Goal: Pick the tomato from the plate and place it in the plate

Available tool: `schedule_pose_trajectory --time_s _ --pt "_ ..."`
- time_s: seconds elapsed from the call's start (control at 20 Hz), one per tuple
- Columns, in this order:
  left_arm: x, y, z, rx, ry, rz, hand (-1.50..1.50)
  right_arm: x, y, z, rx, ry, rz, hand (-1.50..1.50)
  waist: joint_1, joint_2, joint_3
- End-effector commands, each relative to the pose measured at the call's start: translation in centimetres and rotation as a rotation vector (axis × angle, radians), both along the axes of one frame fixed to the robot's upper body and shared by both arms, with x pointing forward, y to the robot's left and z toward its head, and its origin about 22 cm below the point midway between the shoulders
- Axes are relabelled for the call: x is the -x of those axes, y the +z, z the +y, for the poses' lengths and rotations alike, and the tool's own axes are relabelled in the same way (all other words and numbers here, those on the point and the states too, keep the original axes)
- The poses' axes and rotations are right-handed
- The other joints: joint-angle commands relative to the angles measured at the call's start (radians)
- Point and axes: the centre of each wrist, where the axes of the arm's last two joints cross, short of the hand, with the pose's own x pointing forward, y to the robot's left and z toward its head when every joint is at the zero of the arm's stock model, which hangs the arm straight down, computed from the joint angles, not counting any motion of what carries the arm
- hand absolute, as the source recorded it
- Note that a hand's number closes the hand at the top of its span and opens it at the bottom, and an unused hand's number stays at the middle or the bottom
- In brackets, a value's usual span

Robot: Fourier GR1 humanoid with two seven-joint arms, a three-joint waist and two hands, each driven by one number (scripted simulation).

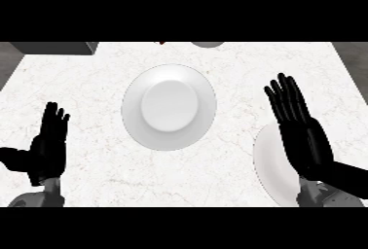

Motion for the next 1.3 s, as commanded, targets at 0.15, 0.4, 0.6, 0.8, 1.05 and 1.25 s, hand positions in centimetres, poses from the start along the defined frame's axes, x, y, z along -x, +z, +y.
schedule_pose_trajectory --time_s 0.15,0.4,0.6,0.8,1.05,1.25 --pt "-2.8 6.8 -0.6 -0.230 -0.232 -0.137 0.00 0.2 0.9 0.9 0.049 0.301 -0.174 1.50 -0.007 -0.003 0.013" --pt "-3.8 8.1 -0.6 -0.280 -0.329 -0.130 0.00 -1.4 2.1 -5.5 0.792 -0.006 -0.253 1.50 -0.061 -0.012 0.001" --pt "-4.6 11.0 -1.0 -0.285 -0.378 -0.141 0.00 2.4 -7.5 -1.3 0.316 -0.138 -0.096 -1.50 -0.017 0.002 0.012" --pt "-4.9 12.2 0.1 -0.291 -0.412 -0.141 0.00 3.1 -9.3 -1.5 0.106 -0.129 -0.199 -1.50 -0.015 0.003 0.011" --pt "-5.6 12.6 0.2 -0.276 -0.413 -0.132 0.00 4.9 -6.9 -7.6 0.142 -0.204 -0.290 -1.50 -0.022 0.001 0.009" --pt "-5.4 11.4 -1.8 -0.267 -0.400 -0.136 0.00 5.7 -3.4 -12.3 0.362 -0.252 -0.248 -1.50 -0.033 0.000 0.008"
